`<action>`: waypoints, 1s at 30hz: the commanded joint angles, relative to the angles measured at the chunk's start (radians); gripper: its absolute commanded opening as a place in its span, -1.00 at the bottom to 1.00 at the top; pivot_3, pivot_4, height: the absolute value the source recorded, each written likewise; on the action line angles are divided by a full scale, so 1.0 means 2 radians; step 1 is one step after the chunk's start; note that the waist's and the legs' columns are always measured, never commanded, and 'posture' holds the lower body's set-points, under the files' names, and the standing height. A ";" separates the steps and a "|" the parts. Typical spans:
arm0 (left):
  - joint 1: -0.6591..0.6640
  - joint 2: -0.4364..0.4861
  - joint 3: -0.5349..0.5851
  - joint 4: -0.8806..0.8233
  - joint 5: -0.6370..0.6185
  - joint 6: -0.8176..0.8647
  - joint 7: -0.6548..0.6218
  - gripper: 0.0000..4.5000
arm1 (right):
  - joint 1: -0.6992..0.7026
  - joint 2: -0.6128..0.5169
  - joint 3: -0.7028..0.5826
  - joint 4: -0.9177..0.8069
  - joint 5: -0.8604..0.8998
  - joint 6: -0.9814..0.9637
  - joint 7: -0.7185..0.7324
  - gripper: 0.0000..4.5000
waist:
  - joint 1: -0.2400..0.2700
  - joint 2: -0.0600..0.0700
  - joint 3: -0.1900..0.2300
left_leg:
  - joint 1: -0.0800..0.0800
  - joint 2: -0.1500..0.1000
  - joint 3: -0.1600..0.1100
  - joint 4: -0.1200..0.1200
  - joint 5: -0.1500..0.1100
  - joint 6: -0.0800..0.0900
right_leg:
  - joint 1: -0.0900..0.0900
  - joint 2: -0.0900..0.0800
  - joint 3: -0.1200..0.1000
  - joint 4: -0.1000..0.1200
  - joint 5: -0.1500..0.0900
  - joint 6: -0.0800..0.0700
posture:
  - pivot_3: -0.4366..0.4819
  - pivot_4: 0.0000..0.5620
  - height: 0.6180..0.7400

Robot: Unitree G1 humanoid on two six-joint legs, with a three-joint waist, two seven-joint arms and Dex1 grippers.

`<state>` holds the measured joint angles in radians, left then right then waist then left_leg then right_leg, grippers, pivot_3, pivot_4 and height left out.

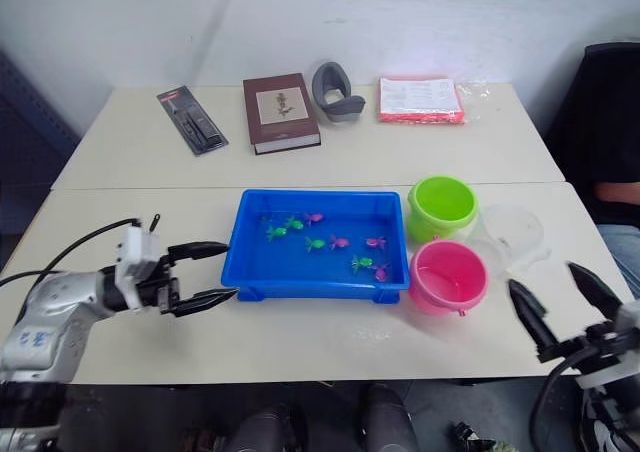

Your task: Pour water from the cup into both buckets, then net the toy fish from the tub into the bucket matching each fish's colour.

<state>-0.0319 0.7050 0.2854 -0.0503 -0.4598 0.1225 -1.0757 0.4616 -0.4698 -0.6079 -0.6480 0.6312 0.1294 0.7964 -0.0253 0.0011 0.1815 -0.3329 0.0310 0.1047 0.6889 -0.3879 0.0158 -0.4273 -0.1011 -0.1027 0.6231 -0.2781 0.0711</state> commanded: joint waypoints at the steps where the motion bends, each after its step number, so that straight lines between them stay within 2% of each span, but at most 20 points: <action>1: 0.029 -0.011 0.099 0.055 0.055 -0.112 0.098 1.00 | -0.036 -0.019 0.062 -0.036 -0.029 -0.052 0.039 0.98 | -0.002 0.000 0.000 | 0.000 0.000 0.000 0.000 0.000 0.000 | 0.000 0.000 0.000 0.000 0.000 0.000 | -0.05 -0.47 1.00; 4: 0.089 -0.021 0.148 0.073 0.059 -0.102 0.143 1.00 | -0.053 -0.049 0.118 -0.031 -0.062 -0.071 0.074 0.98 | -0.001 -0.001 0.000 | 0.000 0.000 0.000 0.000 0.000 0.000 | -0.001 -0.001 -0.001 0.000 0.000 0.000 | -0.05 -0.47 1.00; 8: 0.152 -0.048 0.202 0.077 0.042 -0.074 0.195 1.00 | -0.092 -0.047 0.165 -0.016 -0.067 -0.093 0.075 0.98 | 0.003 -0.003 -0.001 | -0.001 -0.001 0.000 0.000 -0.002 0.002 | 0.000 -0.003 -0.002 -0.001 0.000 0.000 | -0.05 -0.47 1.00; 14: 0.174 -0.081 0.226 0.063 0.019 -0.018 0.258 1.00 | -0.118 -0.047 0.205 0.010 -0.066 -0.104 0.084 0.98 | 0.015 -0.007 -0.002 | -0.001 -0.001 0.000 0.001 -0.003 0.003 | 0.000 -0.005 -0.003 -0.002 0.000 0.000 | -0.05 -0.47 1.00; 18: 0.118 -0.079 0.203 0.024 0.005 0.039 0.301 1.00 | -0.136 -0.048 0.209 0.017 -0.058 -0.093 0.070 0.98 | 0.023 -0.007 -0.003 | -0.001 -0.002 -0.001 0.002 -0.003 0.003 | 0.000 -0.005 -0.004 -0.001 0.000 0.000 | -0.05 -0.47 1.00; 20: 0.087 -0.061 0.177 0.012 0.019 0.069 0.311 1.00 | -0.134 -0.051 0.213 0.016 -0.057 -0.090 0.069 0.98 | 0.026 -0.007 -0.003 | -0.001 -0.002 -0.002 0.002 -0.003 0.002 | 0.000 -0.005 -0.005 -0.001 0.000 0.000 | -0.05 -0.47 1.00; 23: 0.032 -0.017 0.127 0.022 0.070 0.168 0.363 1.00 | -0.130 -0.052 0.218 0.014 -0.061 -0.088 0.066 0.98 | 0.024 -0.007 -0.003 | -0.001 -0.002 -0.002 0.002 -0.003 0.002 | 0.000 -0.005 -0.005 -0.001 0.000 0.000 | -0.05 -0.47 1.00; 27: -0.073 0.014 0.065 0.056 0.090 0.276 0.388 1.00 | -0.134 -0.053 0.219 0.010 -0.066 -0.086 0.052 0.98 | 0.021 -0.007 -0.002 | -0.001 -0.002 0.000 0.002 -0.002 0.002 | 0.001 -0.005 -0.005 0.000 0.000 0.000 | -0.05 -0.47 1.00; 30: -0.167 0.025 0.008 0.146 0.110 0.326 0.377 1.00 | -0.131 -0.054 0.218 0.007 -0.072 -0.085 0.044 0.98 | 0.020 -0.007 -0.003 | -0.001 -0.002 0.000 0.002 -0.002 0.002 | 0.000 -0.004 -0.005 0.001 0.001 0.000 | -0.05 -0.47 1.00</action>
<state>-0.3034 0.7290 0.3459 0.1501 -0.2713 0.7273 -0.3099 0.1967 -0.5698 -0.1599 -0.5988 0.4866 -0.0375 0.8977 0.0149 -0.0126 0.1765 -0.3357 0.0269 0.1049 0.6936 -0.3919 0.0195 -0.4266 -0.1081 -0.1143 0.6259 -0.2770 0.0719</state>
